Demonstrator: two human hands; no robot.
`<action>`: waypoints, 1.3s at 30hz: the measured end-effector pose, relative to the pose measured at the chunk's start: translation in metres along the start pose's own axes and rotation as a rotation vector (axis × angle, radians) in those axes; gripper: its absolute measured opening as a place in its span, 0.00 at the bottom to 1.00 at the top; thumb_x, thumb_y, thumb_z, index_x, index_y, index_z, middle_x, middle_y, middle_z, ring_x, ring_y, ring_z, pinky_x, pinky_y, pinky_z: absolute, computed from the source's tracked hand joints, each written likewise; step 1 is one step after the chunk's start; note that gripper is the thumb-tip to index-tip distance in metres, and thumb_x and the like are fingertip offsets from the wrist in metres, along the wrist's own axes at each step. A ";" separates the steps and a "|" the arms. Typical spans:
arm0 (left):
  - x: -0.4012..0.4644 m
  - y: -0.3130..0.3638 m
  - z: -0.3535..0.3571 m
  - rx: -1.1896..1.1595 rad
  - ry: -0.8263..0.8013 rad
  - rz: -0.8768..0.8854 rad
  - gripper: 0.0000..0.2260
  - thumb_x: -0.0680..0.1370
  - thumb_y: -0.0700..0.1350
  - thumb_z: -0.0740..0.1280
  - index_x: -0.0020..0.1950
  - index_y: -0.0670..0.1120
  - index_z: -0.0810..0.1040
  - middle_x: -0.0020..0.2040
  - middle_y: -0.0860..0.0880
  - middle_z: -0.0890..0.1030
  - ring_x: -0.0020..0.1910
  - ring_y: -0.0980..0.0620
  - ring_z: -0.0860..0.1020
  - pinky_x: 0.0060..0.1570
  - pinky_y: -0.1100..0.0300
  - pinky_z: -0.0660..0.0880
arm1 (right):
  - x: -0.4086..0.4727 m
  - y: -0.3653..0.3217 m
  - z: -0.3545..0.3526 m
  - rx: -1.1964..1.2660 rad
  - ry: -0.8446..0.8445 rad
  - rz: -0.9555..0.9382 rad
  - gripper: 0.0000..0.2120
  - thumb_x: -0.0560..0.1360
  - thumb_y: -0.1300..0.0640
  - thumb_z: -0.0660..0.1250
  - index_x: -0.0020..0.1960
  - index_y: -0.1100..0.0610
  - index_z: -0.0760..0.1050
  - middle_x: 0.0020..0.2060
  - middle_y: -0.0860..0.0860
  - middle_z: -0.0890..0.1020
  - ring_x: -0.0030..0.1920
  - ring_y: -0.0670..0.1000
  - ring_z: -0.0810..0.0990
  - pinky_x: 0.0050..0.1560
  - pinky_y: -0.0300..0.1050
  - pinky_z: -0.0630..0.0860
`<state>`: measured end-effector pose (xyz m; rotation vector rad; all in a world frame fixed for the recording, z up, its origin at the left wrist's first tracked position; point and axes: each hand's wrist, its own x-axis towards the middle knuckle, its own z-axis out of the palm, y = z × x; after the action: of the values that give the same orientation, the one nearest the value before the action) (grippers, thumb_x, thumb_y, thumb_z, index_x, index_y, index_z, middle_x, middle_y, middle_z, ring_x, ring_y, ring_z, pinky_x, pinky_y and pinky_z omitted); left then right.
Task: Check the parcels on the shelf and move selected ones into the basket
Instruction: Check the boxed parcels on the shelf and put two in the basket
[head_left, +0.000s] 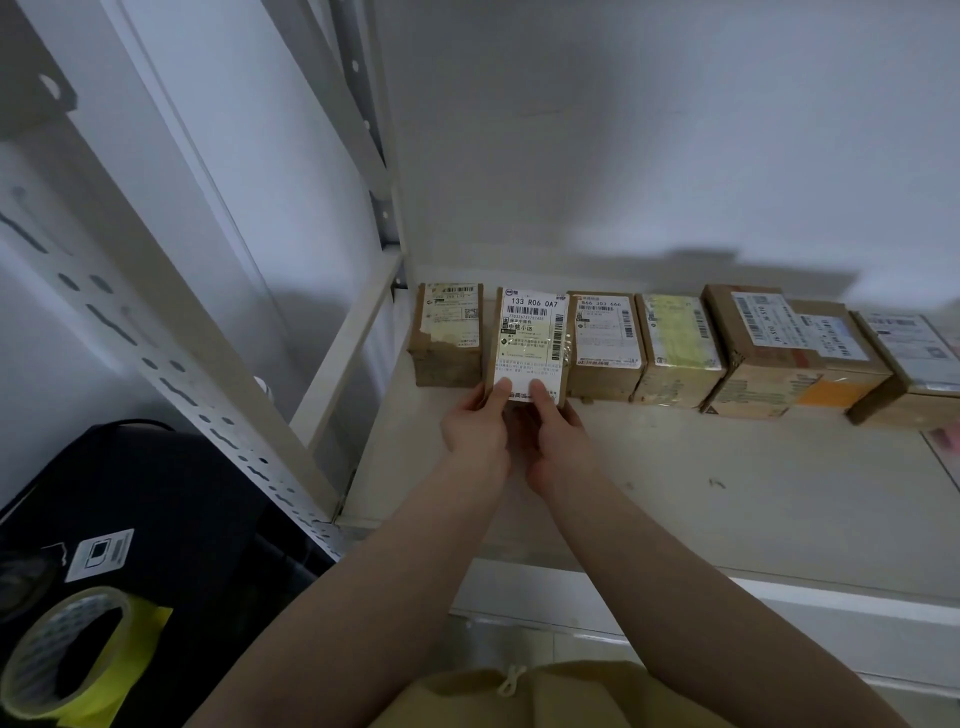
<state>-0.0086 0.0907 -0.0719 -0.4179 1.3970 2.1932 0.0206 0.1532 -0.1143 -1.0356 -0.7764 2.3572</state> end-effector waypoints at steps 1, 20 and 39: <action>0.000 0.000 0.000 -0.003 -0.004 0.000 0.12 0.76 0.38 0.70 0.60 0.40 0.81 0.53 0.41 0.84 0.42 0.51 0.83 0.37 0.61 0.81 | -0.001 -0.001 0.001 0.002 -0.002 0.002 0.19 0.75 0.58 0.73 0.65 0.56 0.76 0.54 0.57 0.85 0.54 0.58 0.85 0.57 0.59 0.81; 0.016 0.009 0.004 0.114 0.026 -0.018 0.12 0.73 0.43 0.74 0.55 0.42 0.83 0.49 0.44 0.86 0.41 0.52 0.84 0.43 0.58 0.80 | -0.002 -0.002 0.019 -0.026 0.073 -0.014 0.21 0.74 0.53 0.74 0.64 0.57 0.77 0.53 0.57 0.86 0.53 0.58 0.85 0.57 0.60 0.81; 0.029 0.026 0.022 0.219 0.134 -0.085 0.13 0.71 0.52 0.75 0.36 0.47 0.74 0.37 0.48 0.80 0.41 0.45 0.80 0.55 0.45 0.79 | 0.002 -0.015 0.050 -0.162 0.279 0.039 0.38 0.67 0.46 0.79 0.69 0.59 0.67 0.60 0.56 0.81 0.55 0.59 0.82 0.53 0.57 0.81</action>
<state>-0.0468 0.1094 -0.0579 -0.5406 1.6396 1.9497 -0.0159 0.1498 -0.0774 -1.4221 -0.8547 2.1446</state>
